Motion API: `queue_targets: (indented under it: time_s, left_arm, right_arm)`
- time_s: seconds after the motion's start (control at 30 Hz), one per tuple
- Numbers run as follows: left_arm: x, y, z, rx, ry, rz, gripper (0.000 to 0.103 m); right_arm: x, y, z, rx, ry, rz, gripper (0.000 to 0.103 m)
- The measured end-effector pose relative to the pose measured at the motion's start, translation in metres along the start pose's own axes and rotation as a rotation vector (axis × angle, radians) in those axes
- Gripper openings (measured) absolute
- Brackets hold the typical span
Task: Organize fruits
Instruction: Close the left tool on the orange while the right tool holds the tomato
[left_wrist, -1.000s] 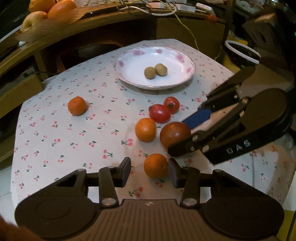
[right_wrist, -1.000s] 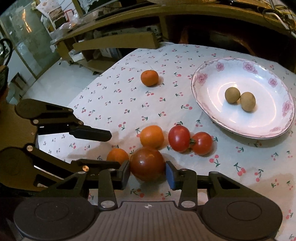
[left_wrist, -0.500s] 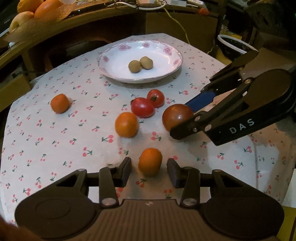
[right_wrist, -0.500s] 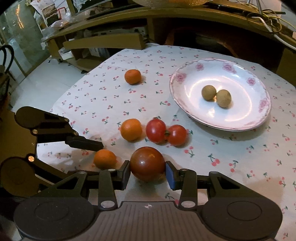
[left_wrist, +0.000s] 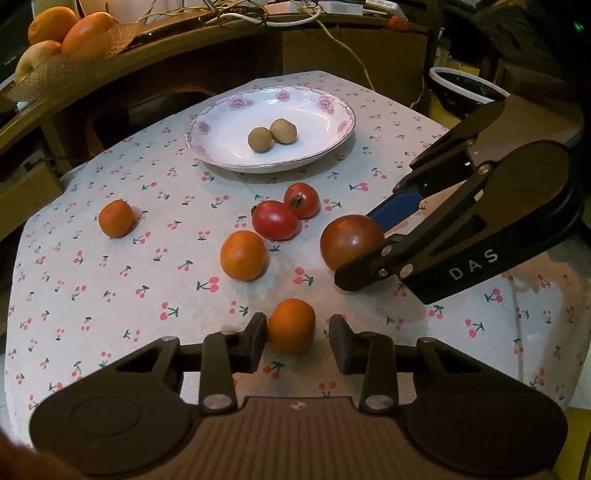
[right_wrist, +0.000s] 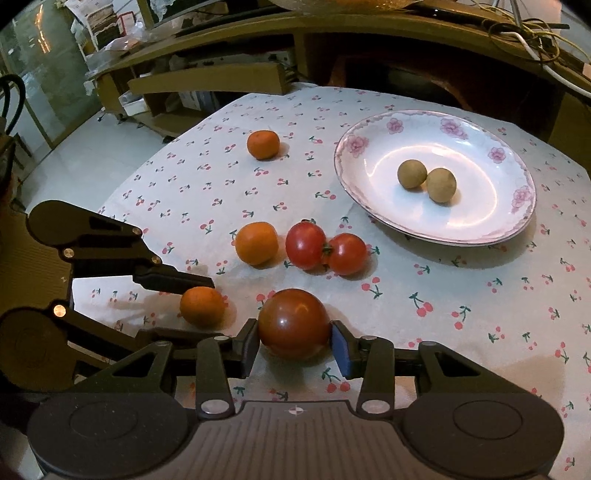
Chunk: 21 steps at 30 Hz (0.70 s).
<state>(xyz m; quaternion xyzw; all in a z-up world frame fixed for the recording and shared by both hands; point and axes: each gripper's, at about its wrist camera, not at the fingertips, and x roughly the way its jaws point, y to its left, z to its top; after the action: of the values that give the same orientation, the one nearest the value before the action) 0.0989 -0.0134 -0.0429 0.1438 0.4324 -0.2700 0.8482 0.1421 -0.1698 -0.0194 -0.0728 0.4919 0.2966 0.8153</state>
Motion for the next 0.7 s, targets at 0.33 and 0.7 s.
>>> queue_targets:
  time_s: [0.33,0.7]
  left_arm:
    - [0.0006,0.0043,-0.0001,-0.017,0.004,-0.010,0.043]
    - [0.0001,0.0052,0.0059,-0.035,0.008,0.021,0.032]
  right_arm:
    - [0.0029,-0.0010,-0.0007,-0.001,-0.005,-0.003,0.050]
    - [-0.0004,-0.0001,0.0011,0.015,0.003,-0.005,0.040]
